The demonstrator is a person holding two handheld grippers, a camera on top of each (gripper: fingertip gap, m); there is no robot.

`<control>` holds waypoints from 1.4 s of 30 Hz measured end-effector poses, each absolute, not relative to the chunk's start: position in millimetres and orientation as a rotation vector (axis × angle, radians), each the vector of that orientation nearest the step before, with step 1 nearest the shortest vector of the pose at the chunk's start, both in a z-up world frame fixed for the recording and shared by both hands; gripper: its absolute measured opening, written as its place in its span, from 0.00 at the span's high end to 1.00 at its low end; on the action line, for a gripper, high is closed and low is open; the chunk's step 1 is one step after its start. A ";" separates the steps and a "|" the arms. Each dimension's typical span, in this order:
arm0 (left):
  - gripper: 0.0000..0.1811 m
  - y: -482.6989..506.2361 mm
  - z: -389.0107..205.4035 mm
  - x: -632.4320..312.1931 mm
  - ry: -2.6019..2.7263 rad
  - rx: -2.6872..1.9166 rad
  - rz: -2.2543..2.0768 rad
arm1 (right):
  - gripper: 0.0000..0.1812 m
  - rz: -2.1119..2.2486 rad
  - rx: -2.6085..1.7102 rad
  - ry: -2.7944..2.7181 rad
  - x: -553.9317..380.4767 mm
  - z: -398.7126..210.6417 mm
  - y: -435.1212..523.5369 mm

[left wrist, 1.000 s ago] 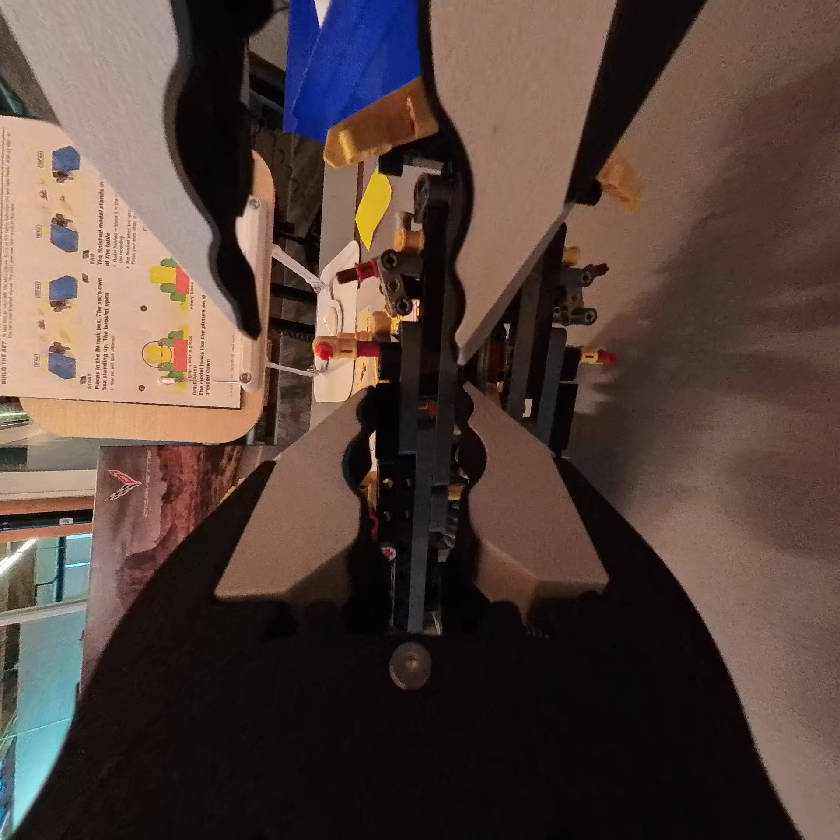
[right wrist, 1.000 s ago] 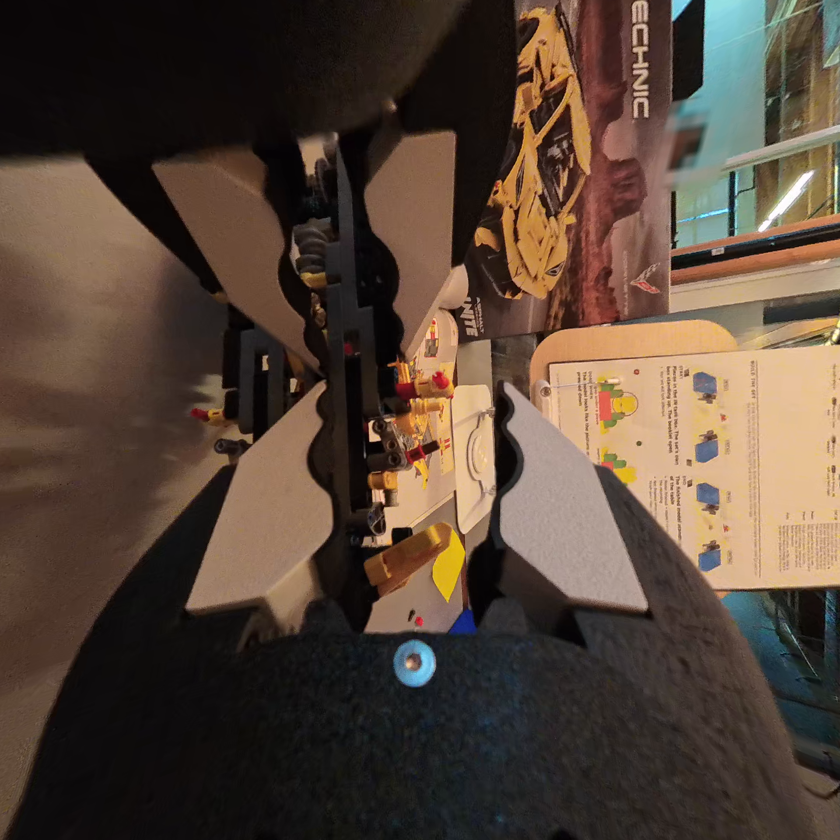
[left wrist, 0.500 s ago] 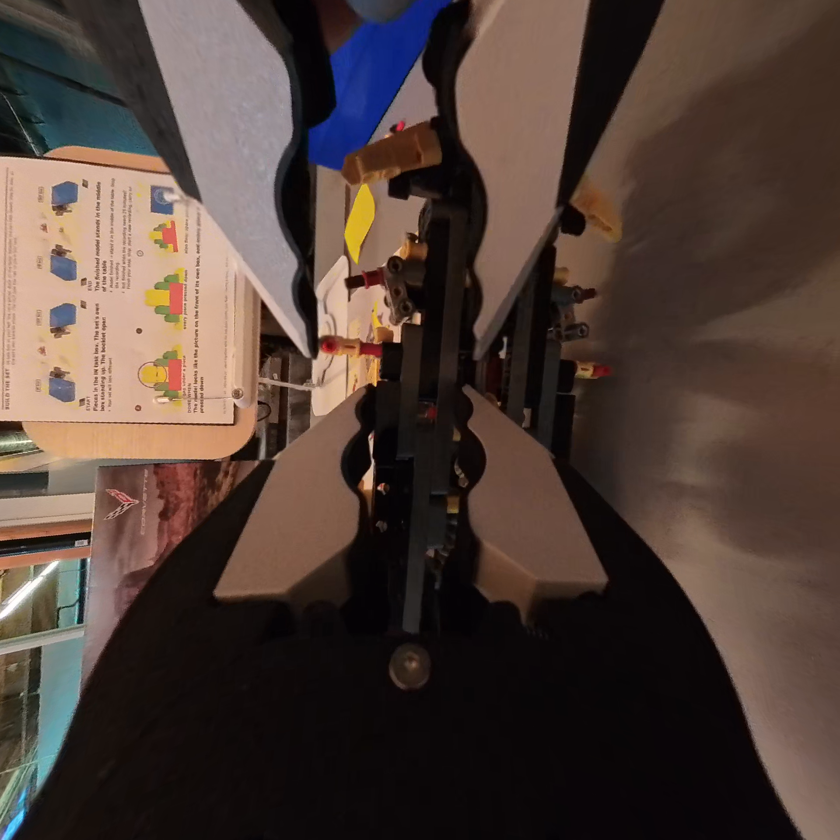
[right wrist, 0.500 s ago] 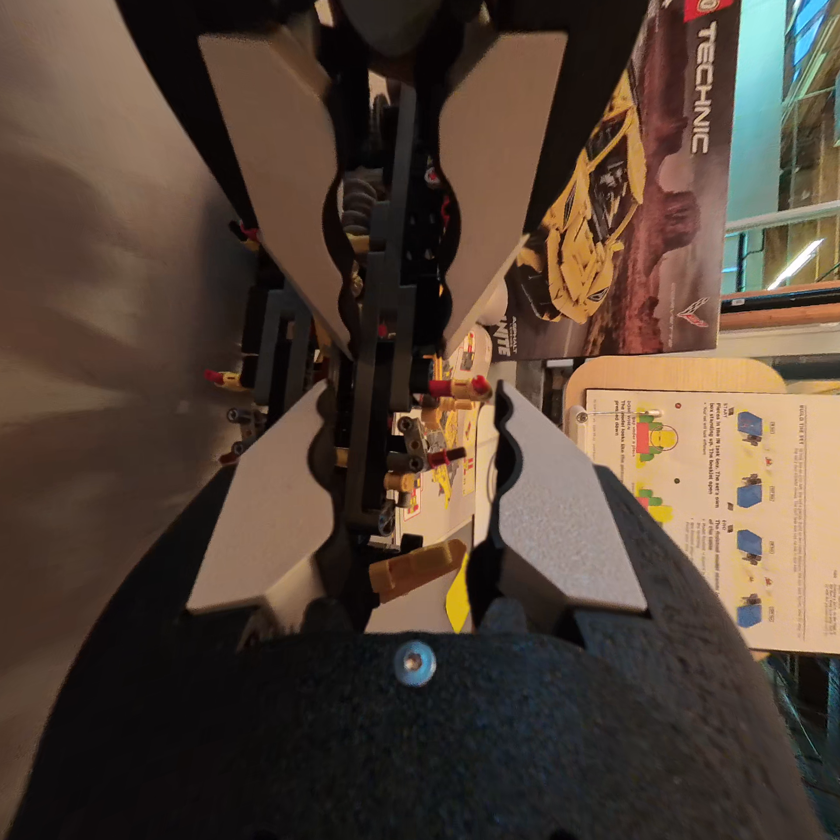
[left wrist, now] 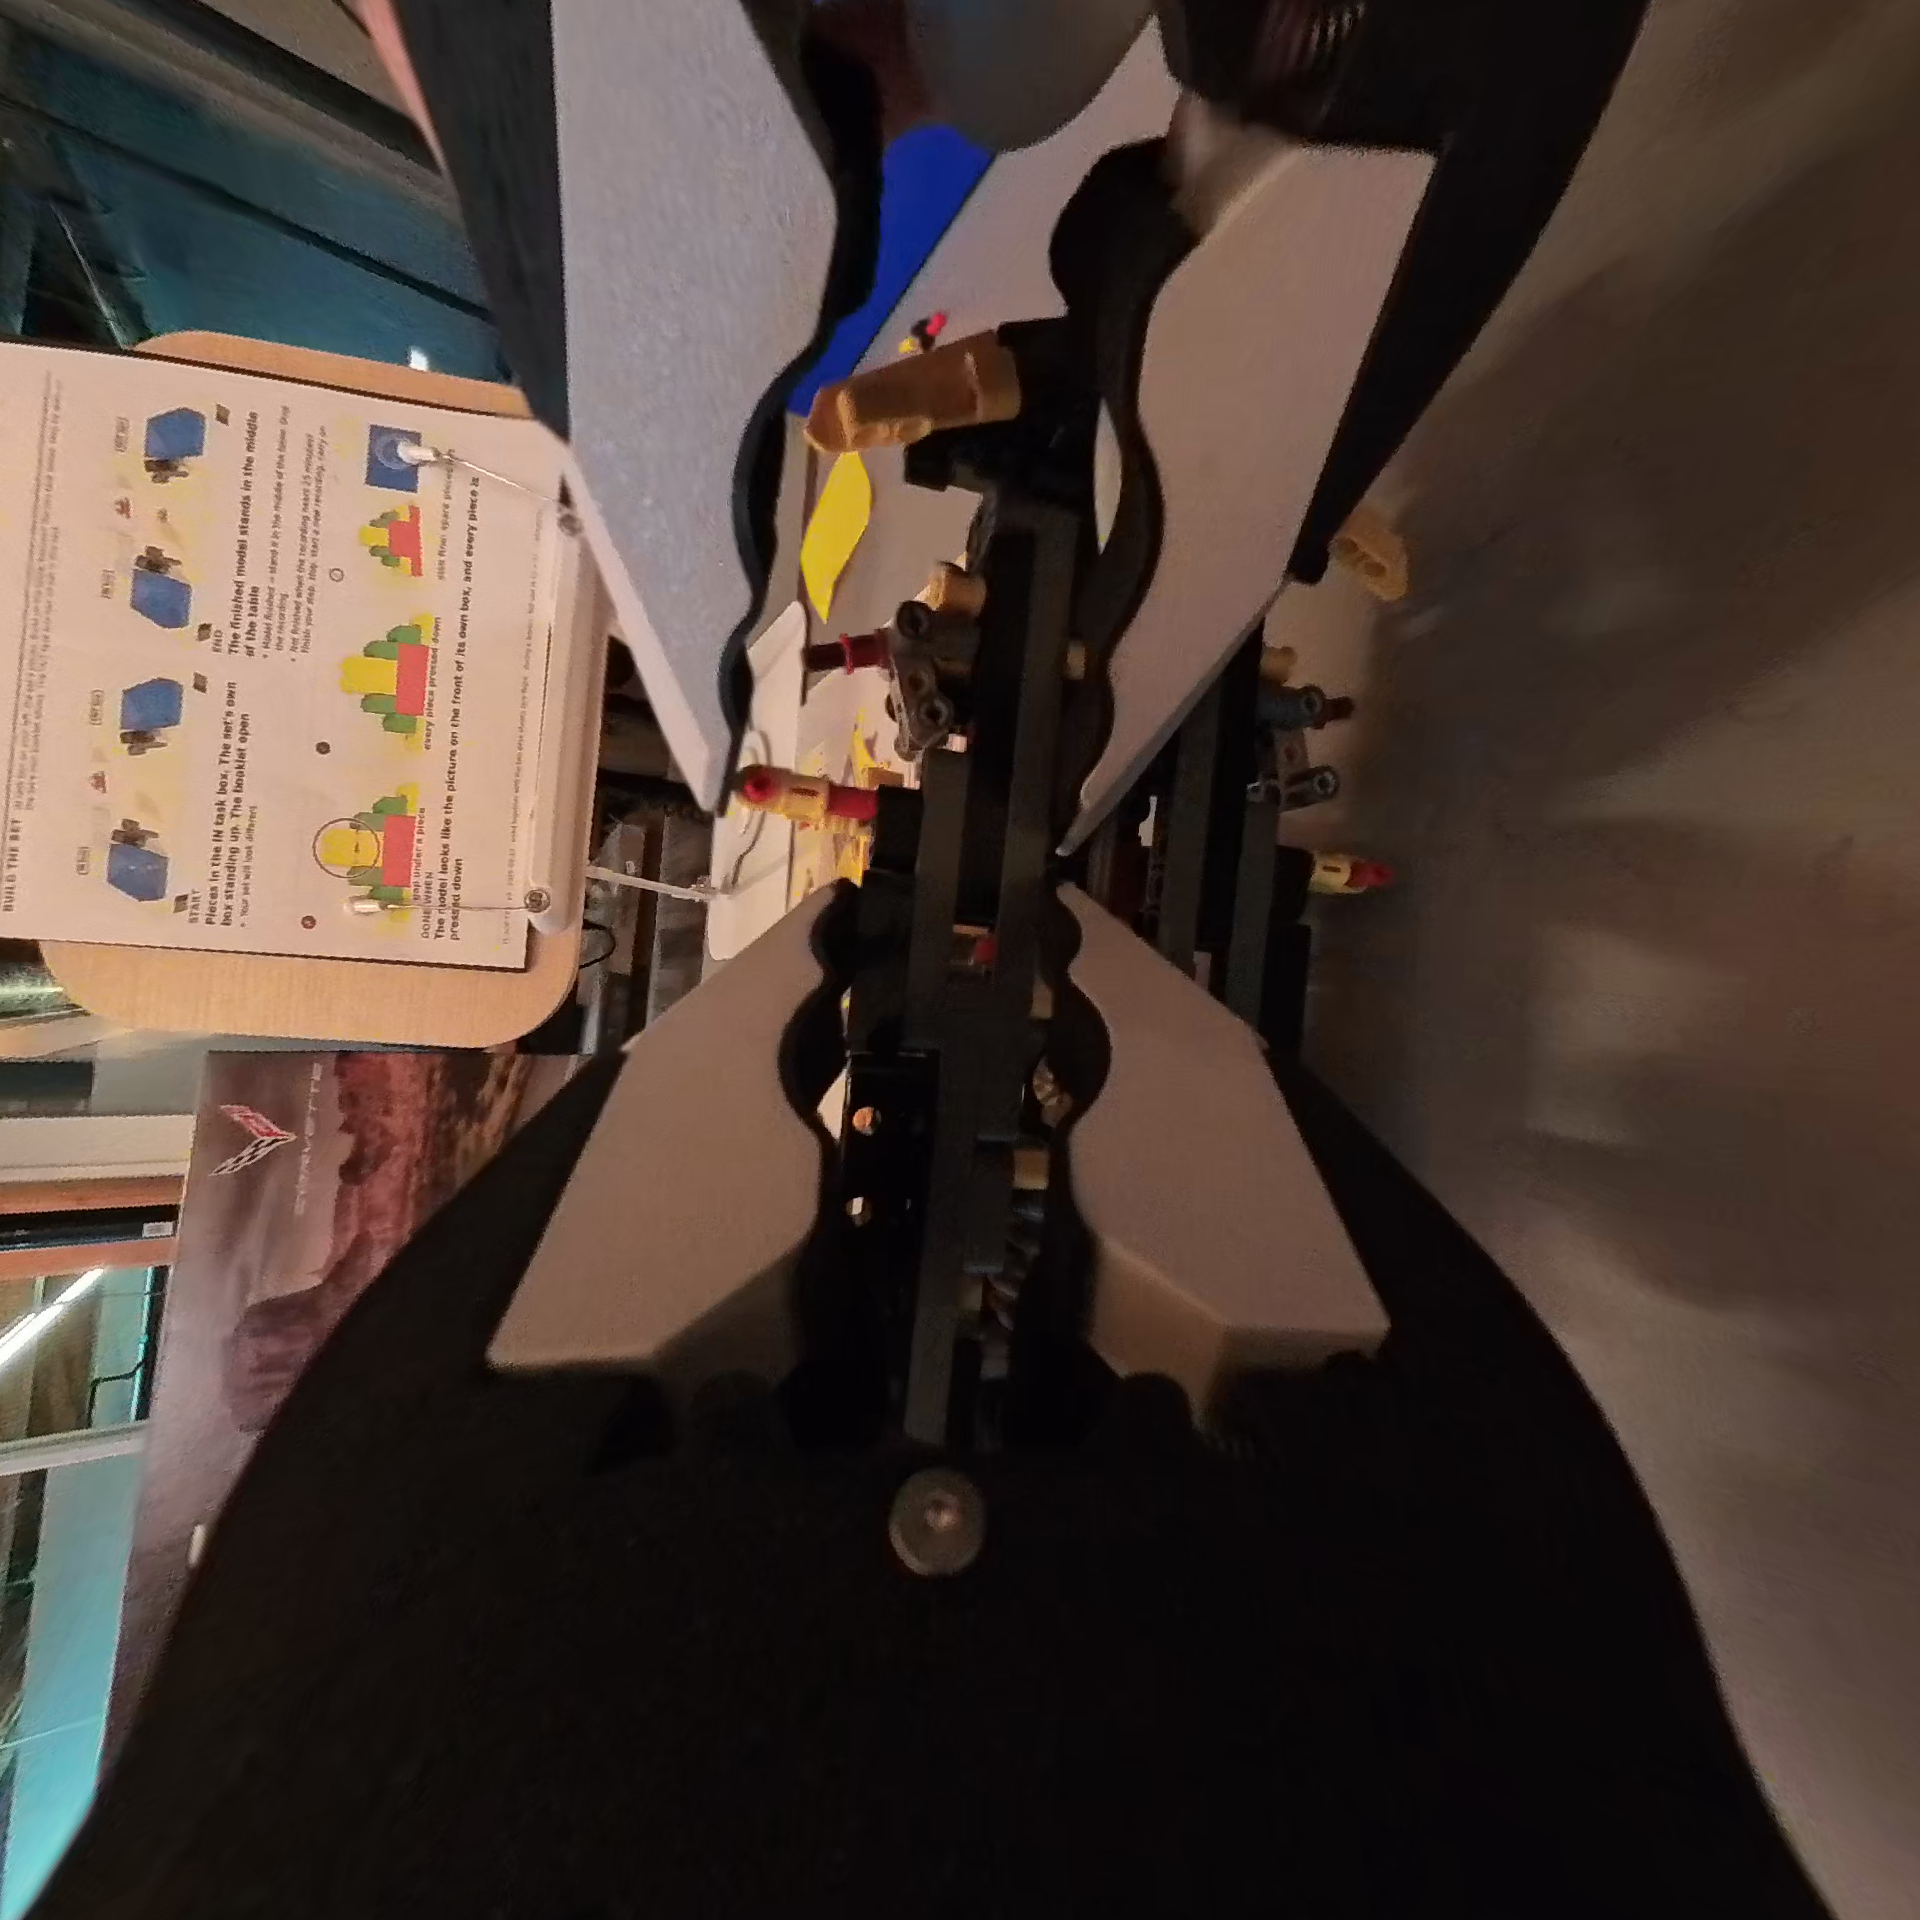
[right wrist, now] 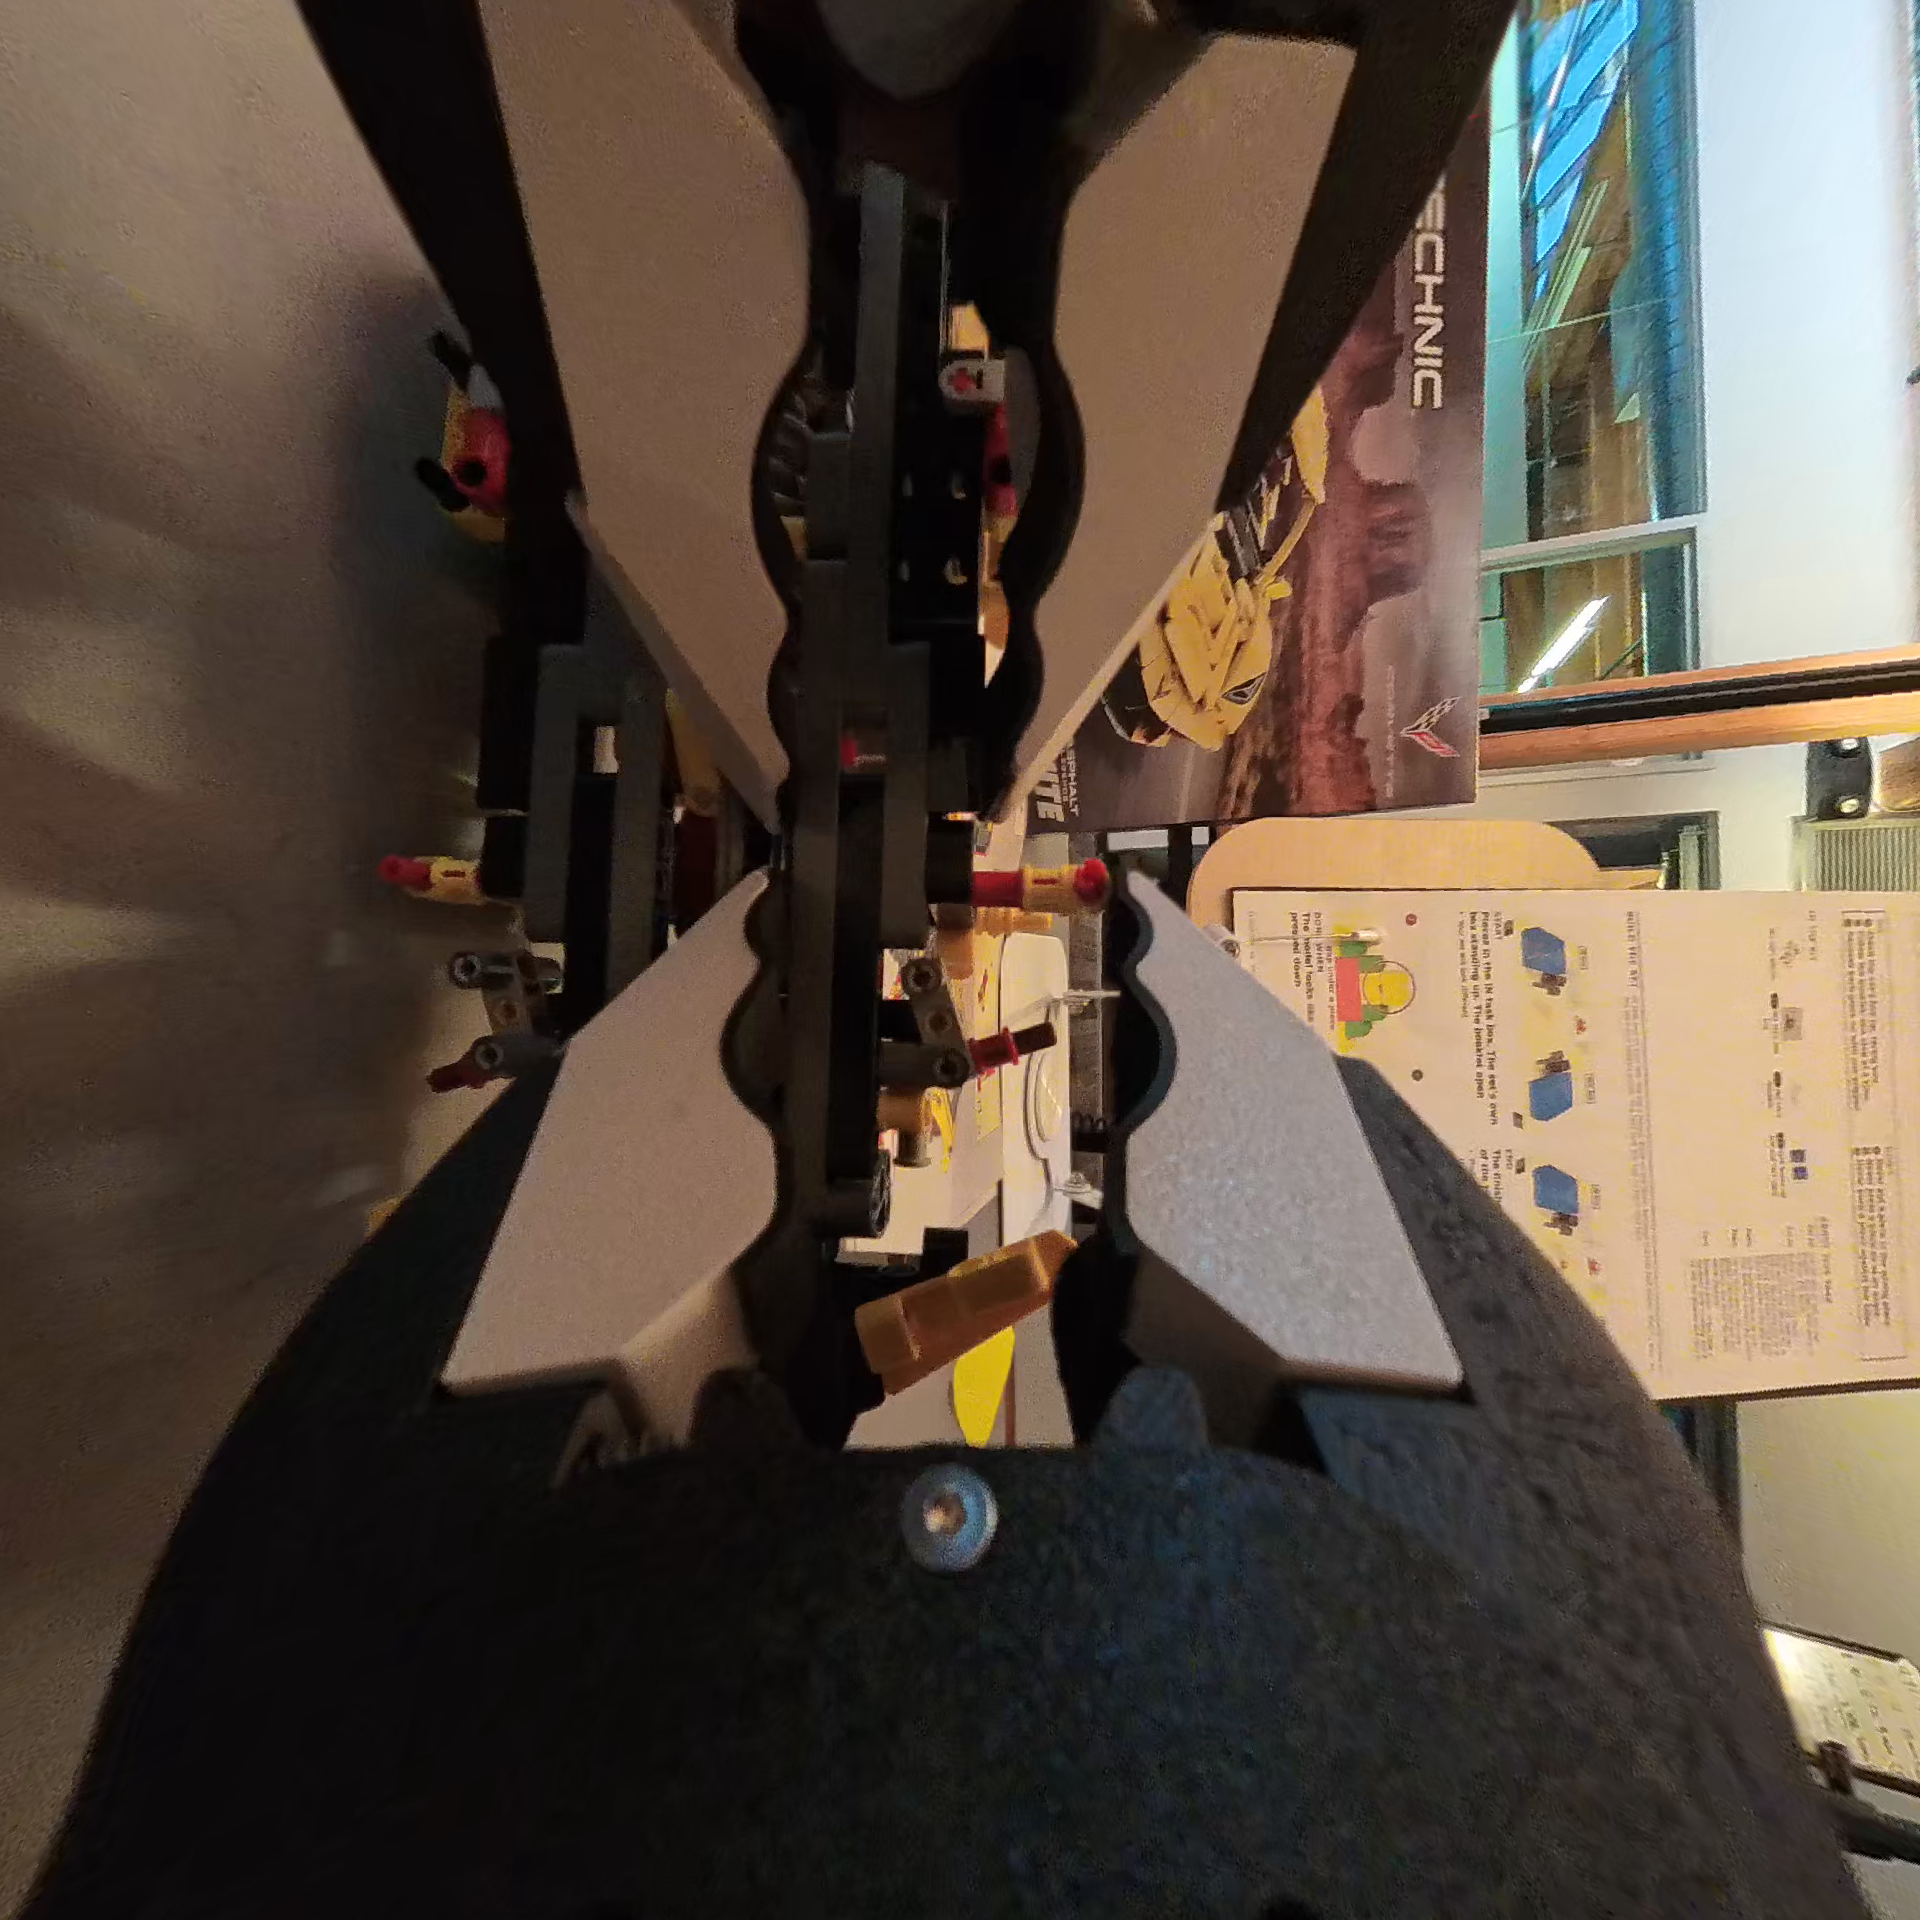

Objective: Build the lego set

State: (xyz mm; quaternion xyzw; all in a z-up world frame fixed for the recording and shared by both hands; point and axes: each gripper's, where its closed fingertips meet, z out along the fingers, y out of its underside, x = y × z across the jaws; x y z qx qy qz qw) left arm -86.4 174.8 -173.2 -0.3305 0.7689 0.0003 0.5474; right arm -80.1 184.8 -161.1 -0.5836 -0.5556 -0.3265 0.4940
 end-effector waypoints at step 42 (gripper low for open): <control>0.82 165.7 -175.9 -83.5 1.774 -0.789 0.007 | 0.69 -0.932 -1.269 -1.308 -81.0 -161.5 172.9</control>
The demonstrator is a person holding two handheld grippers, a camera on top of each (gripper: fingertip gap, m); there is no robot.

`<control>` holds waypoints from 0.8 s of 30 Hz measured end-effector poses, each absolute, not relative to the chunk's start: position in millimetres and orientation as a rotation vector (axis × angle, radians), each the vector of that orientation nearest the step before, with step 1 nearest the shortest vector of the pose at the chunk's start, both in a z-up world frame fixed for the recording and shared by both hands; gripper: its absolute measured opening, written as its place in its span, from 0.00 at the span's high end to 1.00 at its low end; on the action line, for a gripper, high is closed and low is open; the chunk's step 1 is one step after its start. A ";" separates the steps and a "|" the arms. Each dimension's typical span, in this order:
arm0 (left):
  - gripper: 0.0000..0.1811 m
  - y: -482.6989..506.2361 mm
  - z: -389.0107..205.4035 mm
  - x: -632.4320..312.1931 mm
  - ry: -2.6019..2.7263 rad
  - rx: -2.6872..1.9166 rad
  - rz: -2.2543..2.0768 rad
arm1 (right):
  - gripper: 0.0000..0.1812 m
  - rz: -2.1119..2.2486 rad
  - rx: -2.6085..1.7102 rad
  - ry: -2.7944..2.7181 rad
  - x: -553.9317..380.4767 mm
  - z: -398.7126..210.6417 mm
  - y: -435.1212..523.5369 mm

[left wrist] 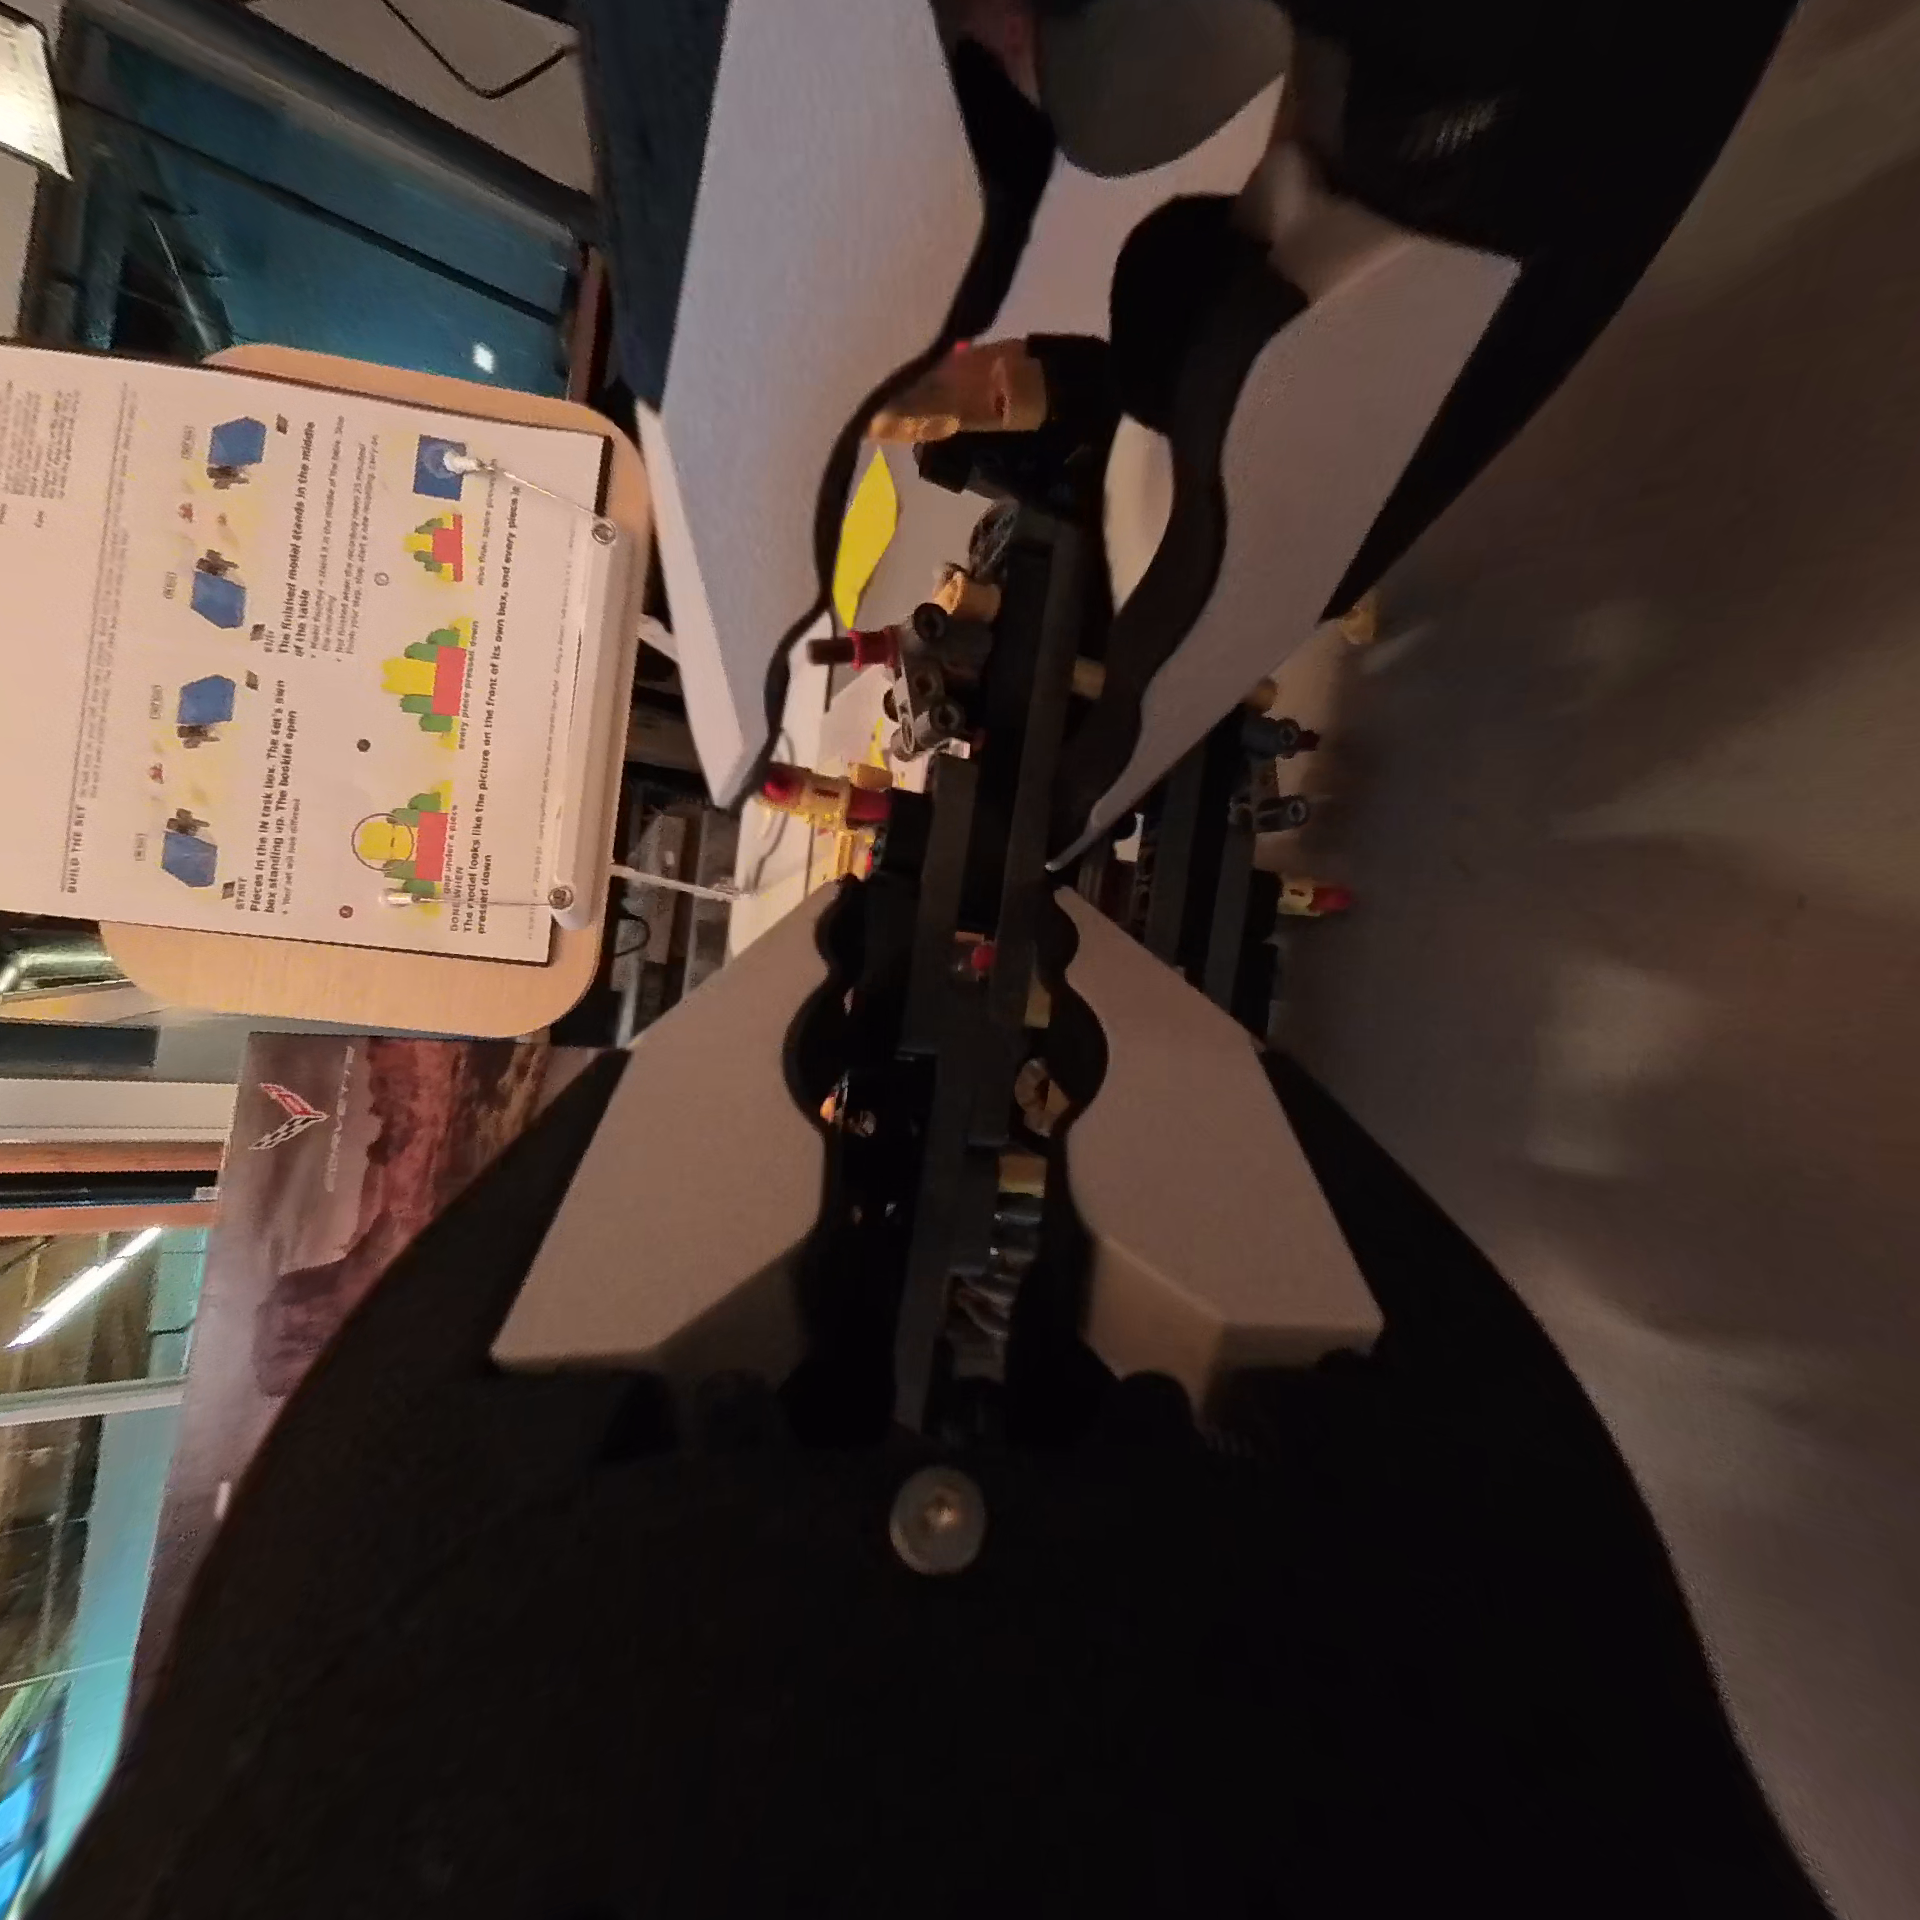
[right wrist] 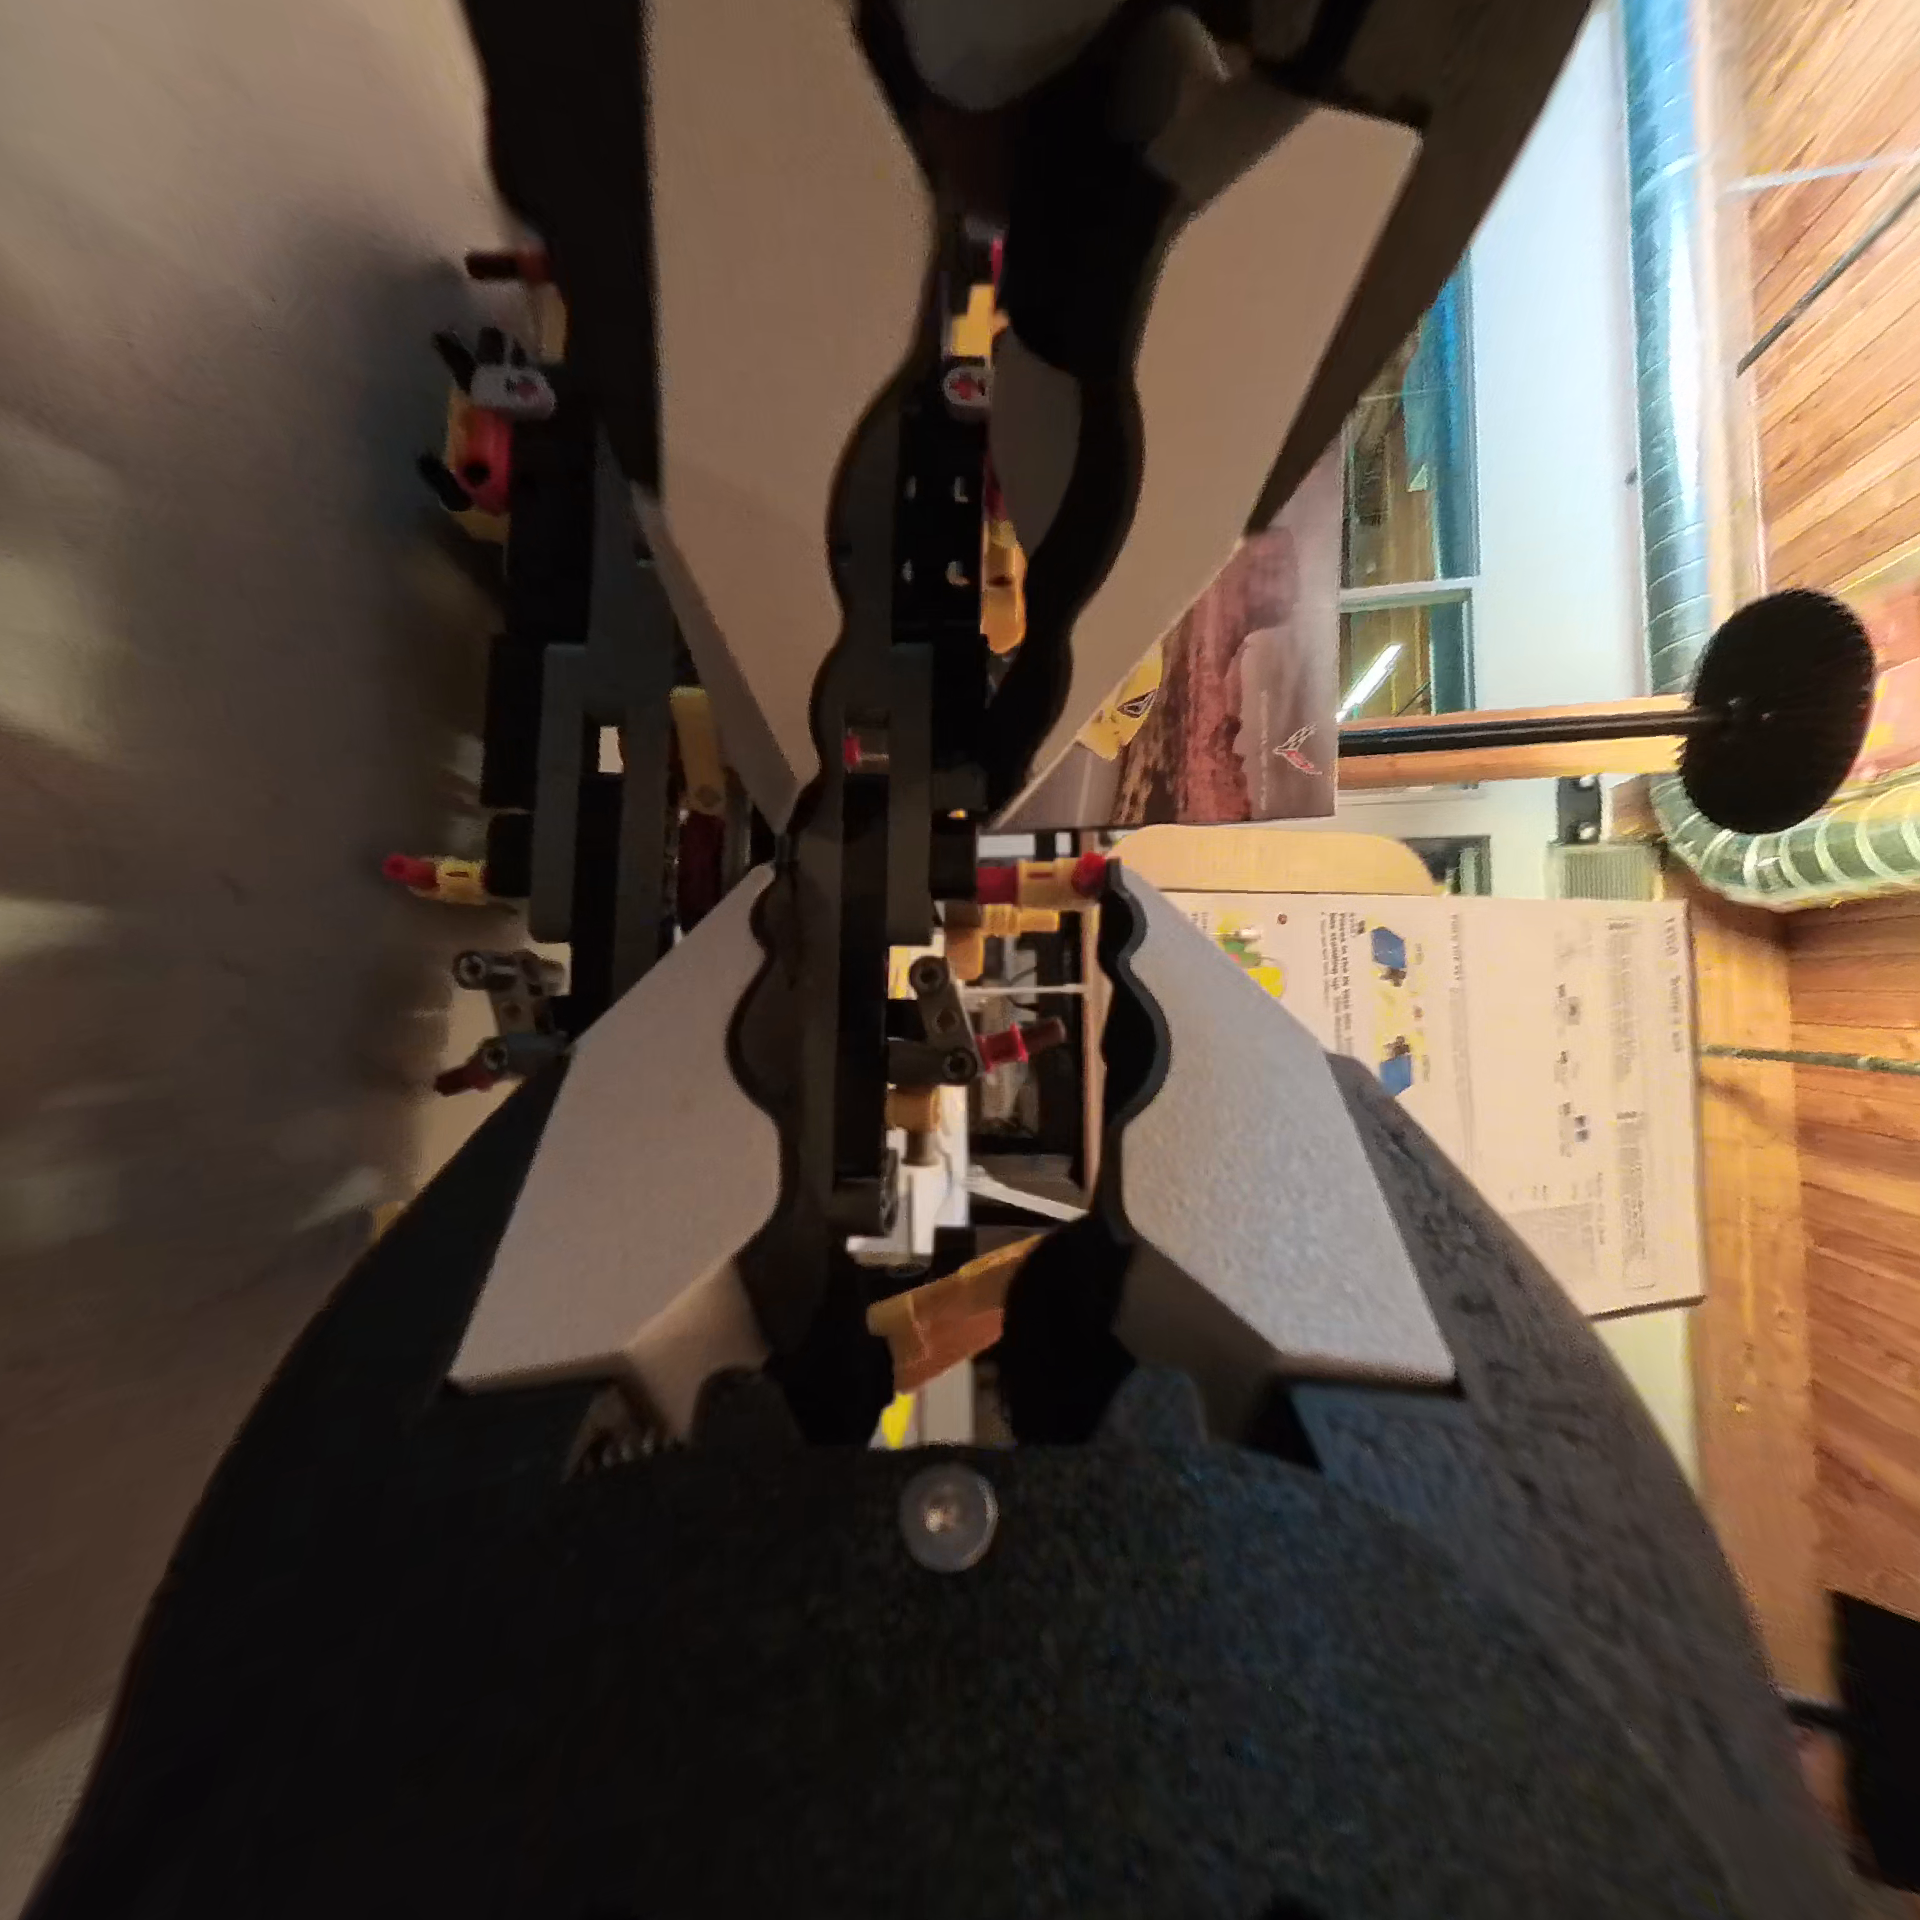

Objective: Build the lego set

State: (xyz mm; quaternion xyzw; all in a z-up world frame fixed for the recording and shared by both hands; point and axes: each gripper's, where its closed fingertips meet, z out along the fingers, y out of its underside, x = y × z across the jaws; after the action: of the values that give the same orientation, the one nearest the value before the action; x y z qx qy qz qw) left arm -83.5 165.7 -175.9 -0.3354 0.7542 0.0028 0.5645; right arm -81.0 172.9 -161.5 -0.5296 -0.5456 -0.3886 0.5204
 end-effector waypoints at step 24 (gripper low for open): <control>0.82 144.6 -176.1 -91.6 1.790 -0.537 -0.040 | 0.88 -0.007 -1.566 -2.293 -87.3 -136.5 146.9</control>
State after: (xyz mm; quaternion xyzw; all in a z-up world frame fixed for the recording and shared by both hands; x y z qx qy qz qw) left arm -91.6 144.6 -176.1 -0.2312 0.7703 -0.0173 0.5940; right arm -87.3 146.9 -136.5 -0.5547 -0.8120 -0.0026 0.1815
